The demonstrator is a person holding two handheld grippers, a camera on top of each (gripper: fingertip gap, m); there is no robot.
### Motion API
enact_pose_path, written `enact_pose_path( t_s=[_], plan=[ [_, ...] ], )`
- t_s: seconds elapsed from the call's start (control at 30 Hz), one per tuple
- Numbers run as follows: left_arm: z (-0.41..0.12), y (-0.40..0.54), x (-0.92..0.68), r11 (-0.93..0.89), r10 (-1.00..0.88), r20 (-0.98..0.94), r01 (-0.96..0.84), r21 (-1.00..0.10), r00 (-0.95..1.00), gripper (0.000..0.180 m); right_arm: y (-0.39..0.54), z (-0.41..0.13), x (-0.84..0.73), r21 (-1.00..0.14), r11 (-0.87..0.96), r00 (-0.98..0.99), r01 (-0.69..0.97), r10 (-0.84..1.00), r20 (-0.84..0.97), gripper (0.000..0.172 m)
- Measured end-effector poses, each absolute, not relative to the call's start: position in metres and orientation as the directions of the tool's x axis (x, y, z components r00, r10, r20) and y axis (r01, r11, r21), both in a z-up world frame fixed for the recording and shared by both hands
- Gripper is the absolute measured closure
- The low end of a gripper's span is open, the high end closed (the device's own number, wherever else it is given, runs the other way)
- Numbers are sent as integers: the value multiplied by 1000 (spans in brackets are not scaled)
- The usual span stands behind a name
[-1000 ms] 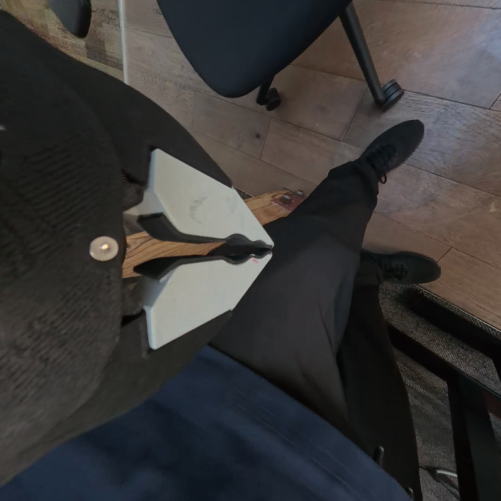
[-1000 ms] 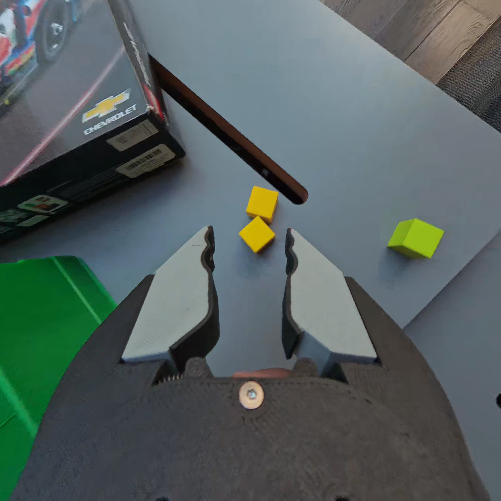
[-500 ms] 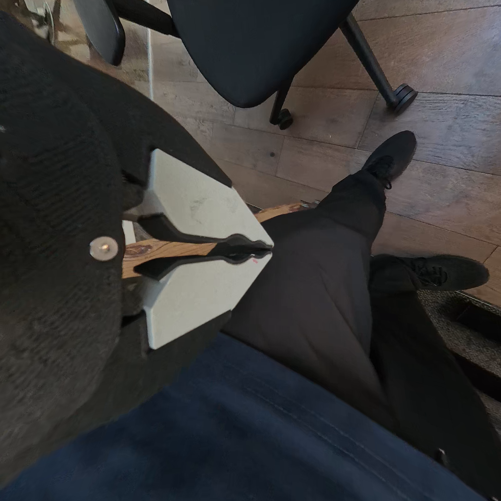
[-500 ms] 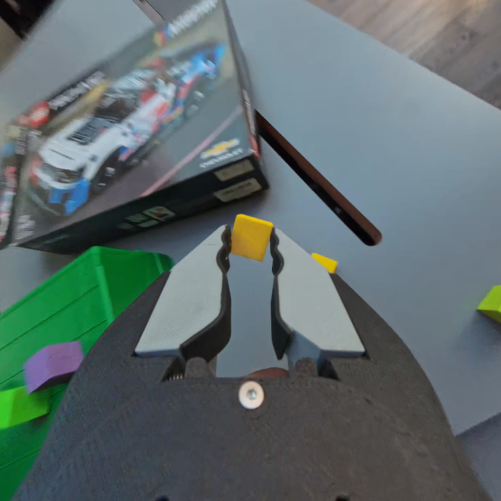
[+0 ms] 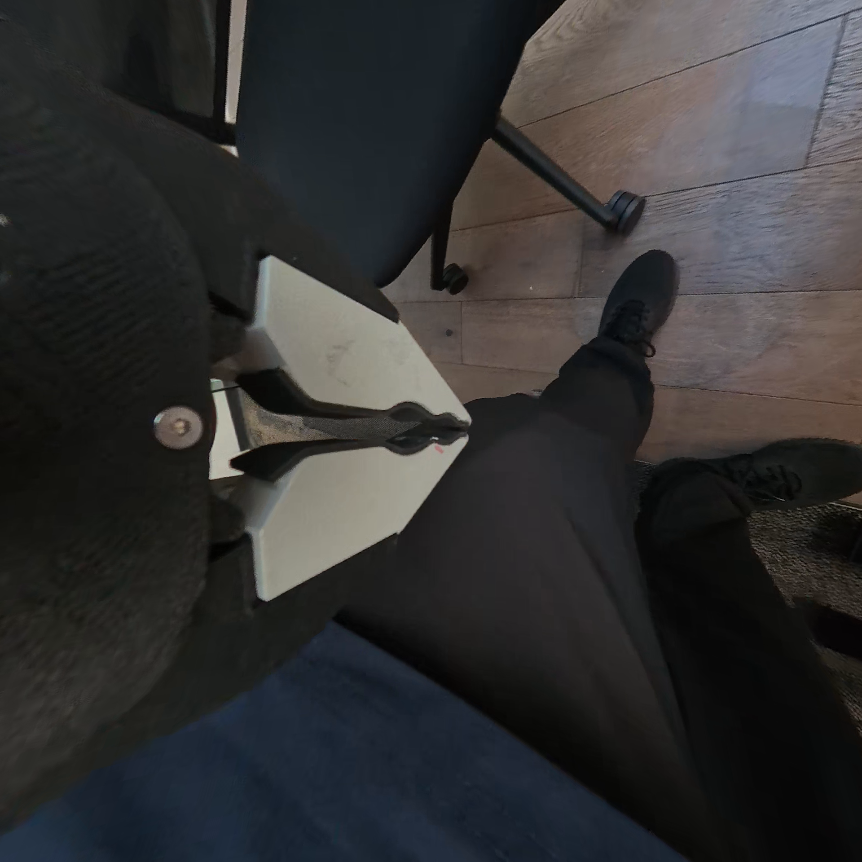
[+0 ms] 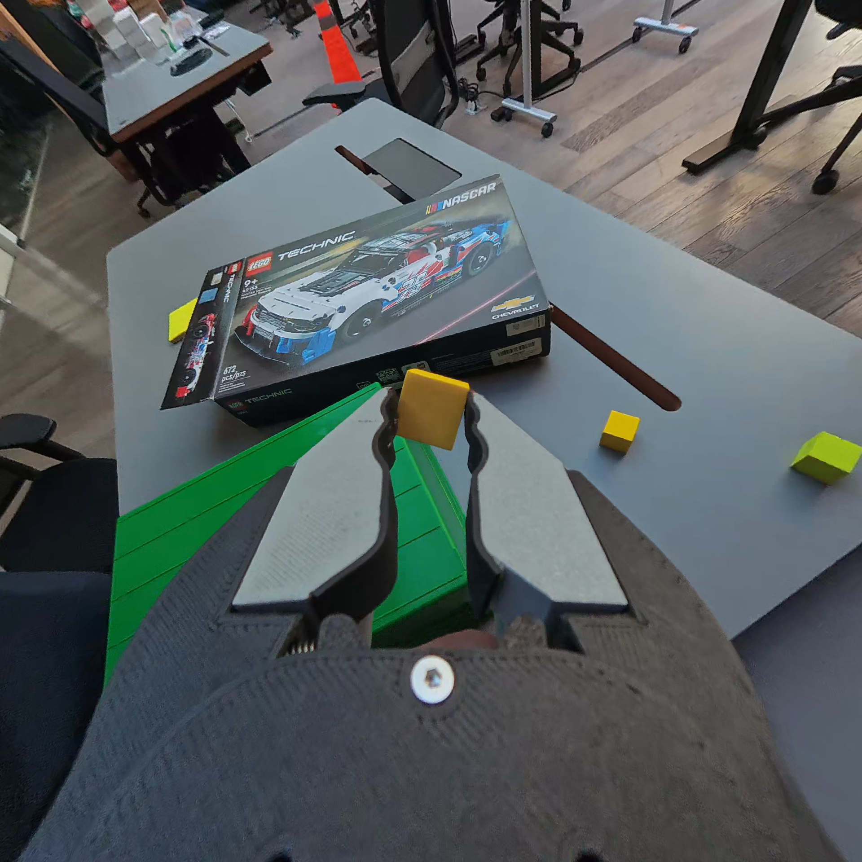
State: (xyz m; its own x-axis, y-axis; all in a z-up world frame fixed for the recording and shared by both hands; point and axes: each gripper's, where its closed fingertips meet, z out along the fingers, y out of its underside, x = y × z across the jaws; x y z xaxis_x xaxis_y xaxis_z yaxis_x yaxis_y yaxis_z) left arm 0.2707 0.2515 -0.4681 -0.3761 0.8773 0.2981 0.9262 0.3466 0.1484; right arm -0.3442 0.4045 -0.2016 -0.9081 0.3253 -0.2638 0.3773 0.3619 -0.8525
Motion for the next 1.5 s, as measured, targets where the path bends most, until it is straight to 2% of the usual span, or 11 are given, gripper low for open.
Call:
enact_pose_path(
  t_s=[0.2, 0.43, 0.67, 0.93, 1.5],
  plan=[
    [-482, 221, 258, 252, 903, 331, 962, 109, -274, 180, 418, -186, -302, -852, 325, -883, 411, 375, -283, 145],
    [-507, 211, 294, 158, 901, 372, 968, 193, -221, 180, 419, -180, -247, -849, 367, -898, 380, 365, -244, 145],
    [-512, 208, 305, 154, 886, 405, 967, 204, -227, 180, 416, -171, -203, -832, 450, -944, 324, 215, -251, 145],
    [-511, 216, 298, 141, 887, 415, 974, 177, -203, 180, 387, -202, -164, -763, 598, -963, 248, 66, -261, 145],
    [-510, 228, 316, 191, 871, 413, 958, 215, -266, 180, 388, -222, -175, -719, 642, -956, 266, 79, -283, 145]
  ],
)
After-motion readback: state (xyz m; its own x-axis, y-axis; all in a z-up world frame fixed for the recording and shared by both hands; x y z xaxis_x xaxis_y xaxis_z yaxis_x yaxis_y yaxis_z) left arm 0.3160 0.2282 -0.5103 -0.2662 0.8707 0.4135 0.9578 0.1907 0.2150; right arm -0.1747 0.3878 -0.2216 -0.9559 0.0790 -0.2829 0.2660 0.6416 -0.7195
